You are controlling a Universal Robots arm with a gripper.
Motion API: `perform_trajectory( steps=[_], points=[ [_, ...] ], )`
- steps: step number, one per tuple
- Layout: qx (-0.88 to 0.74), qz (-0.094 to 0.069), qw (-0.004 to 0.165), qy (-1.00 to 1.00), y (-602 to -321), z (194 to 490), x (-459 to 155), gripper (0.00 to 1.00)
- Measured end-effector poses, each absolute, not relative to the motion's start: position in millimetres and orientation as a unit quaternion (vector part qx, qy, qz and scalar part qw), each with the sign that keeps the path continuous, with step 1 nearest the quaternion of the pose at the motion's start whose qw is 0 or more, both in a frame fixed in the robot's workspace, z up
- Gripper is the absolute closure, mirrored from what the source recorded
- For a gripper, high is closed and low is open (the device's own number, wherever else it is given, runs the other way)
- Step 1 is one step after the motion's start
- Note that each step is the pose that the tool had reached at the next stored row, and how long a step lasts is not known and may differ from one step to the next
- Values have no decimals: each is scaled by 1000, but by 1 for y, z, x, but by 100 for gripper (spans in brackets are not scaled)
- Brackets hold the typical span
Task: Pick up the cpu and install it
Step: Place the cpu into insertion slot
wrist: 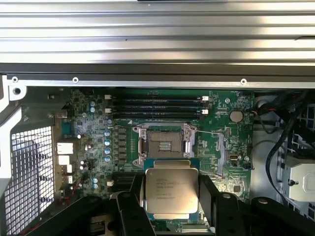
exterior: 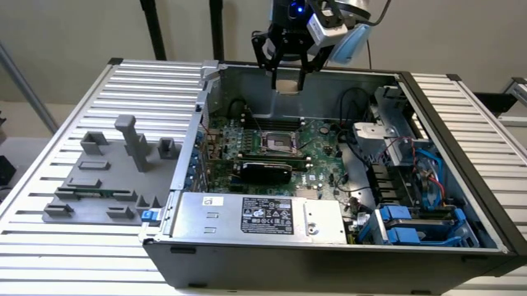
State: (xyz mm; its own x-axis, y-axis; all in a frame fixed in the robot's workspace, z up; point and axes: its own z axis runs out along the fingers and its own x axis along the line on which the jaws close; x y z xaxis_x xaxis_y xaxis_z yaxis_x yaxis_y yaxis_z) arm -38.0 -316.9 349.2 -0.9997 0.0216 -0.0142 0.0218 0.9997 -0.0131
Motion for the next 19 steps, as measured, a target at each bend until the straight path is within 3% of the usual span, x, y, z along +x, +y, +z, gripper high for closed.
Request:
perform_trajectory(
  steps=[19],
  points=[
    [49, -7, 6, 999, -317, 348, -38, 46]
  ],
)
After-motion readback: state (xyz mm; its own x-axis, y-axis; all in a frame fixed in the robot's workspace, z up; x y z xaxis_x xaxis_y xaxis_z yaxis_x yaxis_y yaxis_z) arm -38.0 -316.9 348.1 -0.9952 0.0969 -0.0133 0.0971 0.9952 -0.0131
